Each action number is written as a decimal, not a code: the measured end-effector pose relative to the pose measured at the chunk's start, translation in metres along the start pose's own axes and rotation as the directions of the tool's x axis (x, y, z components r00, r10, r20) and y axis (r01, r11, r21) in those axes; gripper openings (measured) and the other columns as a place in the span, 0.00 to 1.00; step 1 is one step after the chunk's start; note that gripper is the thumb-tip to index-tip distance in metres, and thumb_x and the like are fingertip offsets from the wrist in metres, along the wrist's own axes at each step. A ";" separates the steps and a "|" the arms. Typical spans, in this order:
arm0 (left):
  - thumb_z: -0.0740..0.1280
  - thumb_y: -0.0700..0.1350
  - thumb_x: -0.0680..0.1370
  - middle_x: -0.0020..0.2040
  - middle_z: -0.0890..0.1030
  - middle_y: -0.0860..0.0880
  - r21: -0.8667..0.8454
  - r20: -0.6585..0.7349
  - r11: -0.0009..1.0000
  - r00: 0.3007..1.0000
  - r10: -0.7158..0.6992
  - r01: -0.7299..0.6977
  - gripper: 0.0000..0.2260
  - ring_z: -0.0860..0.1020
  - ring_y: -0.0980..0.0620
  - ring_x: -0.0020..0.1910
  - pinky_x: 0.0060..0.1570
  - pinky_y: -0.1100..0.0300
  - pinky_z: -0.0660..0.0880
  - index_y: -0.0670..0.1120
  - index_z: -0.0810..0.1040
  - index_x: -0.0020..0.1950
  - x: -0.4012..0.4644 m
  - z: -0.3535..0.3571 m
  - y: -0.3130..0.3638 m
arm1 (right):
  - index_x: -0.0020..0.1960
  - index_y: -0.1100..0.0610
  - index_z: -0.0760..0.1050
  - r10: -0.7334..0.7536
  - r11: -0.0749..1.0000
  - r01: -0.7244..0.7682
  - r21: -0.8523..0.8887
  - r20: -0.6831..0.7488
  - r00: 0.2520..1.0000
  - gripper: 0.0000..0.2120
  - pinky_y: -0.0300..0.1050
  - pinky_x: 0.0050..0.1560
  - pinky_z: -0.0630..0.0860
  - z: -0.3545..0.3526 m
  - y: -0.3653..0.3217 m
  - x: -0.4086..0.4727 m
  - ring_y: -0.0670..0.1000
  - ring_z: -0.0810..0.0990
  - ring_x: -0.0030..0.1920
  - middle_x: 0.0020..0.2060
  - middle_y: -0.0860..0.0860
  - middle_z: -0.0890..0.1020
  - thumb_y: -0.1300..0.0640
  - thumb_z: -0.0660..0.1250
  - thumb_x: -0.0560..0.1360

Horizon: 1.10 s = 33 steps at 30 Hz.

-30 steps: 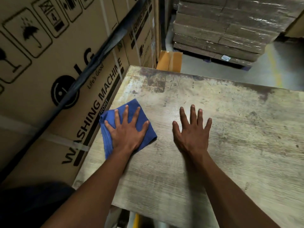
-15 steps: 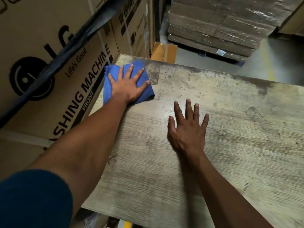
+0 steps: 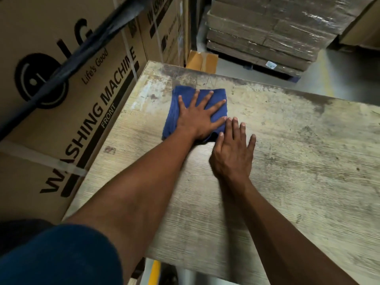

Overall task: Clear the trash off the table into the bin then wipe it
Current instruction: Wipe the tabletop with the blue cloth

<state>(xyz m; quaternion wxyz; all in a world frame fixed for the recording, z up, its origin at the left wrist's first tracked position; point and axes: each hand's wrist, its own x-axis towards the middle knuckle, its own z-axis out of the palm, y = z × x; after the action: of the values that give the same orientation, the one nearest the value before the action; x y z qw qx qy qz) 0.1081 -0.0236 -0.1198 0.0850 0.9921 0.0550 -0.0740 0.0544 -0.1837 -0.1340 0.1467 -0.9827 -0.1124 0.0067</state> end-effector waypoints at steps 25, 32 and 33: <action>0.40 0.84 0.75 0.89 0.41 0.58 -0.075 -0.066 0.938 0.937 -0.343 0.338 0.39 0.39 0.45 0.88 0.77 0.22 0.38 0.73 0.43 0.84 -0.173 0.006 -0.089 | 0.87 0.37 0.41 -0.151 0.985 0.158 -0.073 0.085 0.985 0.30 0.70 0.84 0.42 -0.006 0.016 -0.123 0.54 0.41 0.88 0.88 0.47 0.42 0.36 0.41 0.86; 0.39 0.83 0.75 0.89 0.41 0.57 -0.081 -0.032 0.926 0.928 -0.371 0.368 0.39 0.39 0.44 0.88 0.80 0.25 0.42 0.72 0.42 0.85 -0.142 -0.001 -0.111 | 0.88 0.41 0.44 -0.049 0.997 0.052 -0.056 0.059 0.997 0.30 0.73 0.82 0.40 -0.002 0.014 -0.120 0.56 0.39 0.87 0.88 0.50 0.41 0.41 0.44 0.87; 0.39 0.83 0.75 0.89 0.41 0.57 -0.102 -0.049 0.911 0.913 -0.405 0.399 0.39 0.39 0.44 0.88 0.80 0.26 0.42 0.72 0.42 0.85 -0.158 0.005 -0.105 | 0.88 0.42 0.44 -0.013 0.999 0.016 -0.050 0.044 0.999 0.31 0.74 0.82 0.40 -0.002 0.013 -0.120 0.57 0.38 0.87 0.88 0.51 0.40 0.41 0.44 0.87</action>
<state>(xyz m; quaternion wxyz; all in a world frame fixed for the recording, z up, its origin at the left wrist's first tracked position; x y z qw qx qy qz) -0.0610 0.0626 -0.1170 0.1108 0.9566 0.2641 -0.0532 -0.0600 -0.2238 -0.1381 0.1194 -0.9849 -0.1229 0.0245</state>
